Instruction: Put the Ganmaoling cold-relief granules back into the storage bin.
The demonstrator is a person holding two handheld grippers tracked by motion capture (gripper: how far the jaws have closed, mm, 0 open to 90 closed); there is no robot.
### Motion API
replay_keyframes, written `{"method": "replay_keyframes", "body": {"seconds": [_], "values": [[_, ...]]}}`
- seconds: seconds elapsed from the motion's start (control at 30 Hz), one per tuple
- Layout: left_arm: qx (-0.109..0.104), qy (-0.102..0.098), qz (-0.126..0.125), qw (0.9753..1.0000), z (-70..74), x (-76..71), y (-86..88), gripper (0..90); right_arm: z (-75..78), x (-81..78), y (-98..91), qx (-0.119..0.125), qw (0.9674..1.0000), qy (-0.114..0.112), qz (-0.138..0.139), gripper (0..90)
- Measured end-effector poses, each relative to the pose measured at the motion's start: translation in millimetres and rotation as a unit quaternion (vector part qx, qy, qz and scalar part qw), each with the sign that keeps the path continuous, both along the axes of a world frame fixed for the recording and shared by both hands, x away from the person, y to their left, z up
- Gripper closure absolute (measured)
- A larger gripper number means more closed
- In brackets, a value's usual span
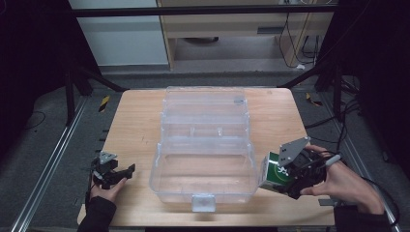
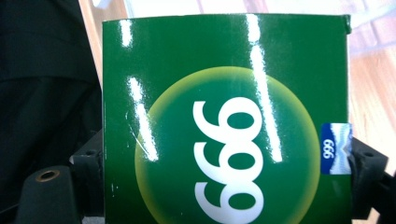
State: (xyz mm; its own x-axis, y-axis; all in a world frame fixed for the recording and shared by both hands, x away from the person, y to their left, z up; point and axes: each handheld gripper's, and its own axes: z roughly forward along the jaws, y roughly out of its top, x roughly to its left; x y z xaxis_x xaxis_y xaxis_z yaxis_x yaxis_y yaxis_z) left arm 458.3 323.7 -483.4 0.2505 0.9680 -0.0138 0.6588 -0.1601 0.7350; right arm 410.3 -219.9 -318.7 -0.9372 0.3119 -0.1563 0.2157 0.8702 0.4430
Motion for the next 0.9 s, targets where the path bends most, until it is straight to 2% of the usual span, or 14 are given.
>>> {"method": "replay_keyframes", "body": {"seconds": [0.17, 0.4, 0.53, 0.67, 0.7, 0.9], "values": [[0.000, 0.001, 0.000, 1.0000, -0.3, 0.3, -0.1, 27.2, 7.4, 2.7, 10.7, -0.003, 0.9999, -0.004, 0.012, 16.0], [-0.001, 0.001, 0.000, 1.0000, -0.4, 0.4, 0.3, 27.3, 9.7, 8.6, 23.3, -0.010, 0.9997, -0.001, 0.022, 16.1], [-0.001, 0.001, 0.000, 1.0000, -0.3, 0.6, 0.5, 27.4, 10.9, 15.4, 37.7, -0.010, 0.9993, -0.005, 0.035, 16.0], [-0.002, 0.000, 0.001, 1.0000, -0.2, 0.5, 0.8, 27.4, 9.9, 18.9, 46.0, -0.005, 0.9993, -0.008, 0.037, 16.0], [-0.003, 0.000, 0.001, 1.0000, -0.2, 0.6, 0.9, 27.4, 7.8, 22.1, 51.8, 0.008, 0.9994, -0.007, 0.034, 16.0], [-0.003, 0.000, 0.000, 1.0000, -0.2, 0.6, 0.9, 27.5, -0.9, 27.9, 66.0, 0.010, 0.9991, -0.003, 0.042, 16.0]]}}
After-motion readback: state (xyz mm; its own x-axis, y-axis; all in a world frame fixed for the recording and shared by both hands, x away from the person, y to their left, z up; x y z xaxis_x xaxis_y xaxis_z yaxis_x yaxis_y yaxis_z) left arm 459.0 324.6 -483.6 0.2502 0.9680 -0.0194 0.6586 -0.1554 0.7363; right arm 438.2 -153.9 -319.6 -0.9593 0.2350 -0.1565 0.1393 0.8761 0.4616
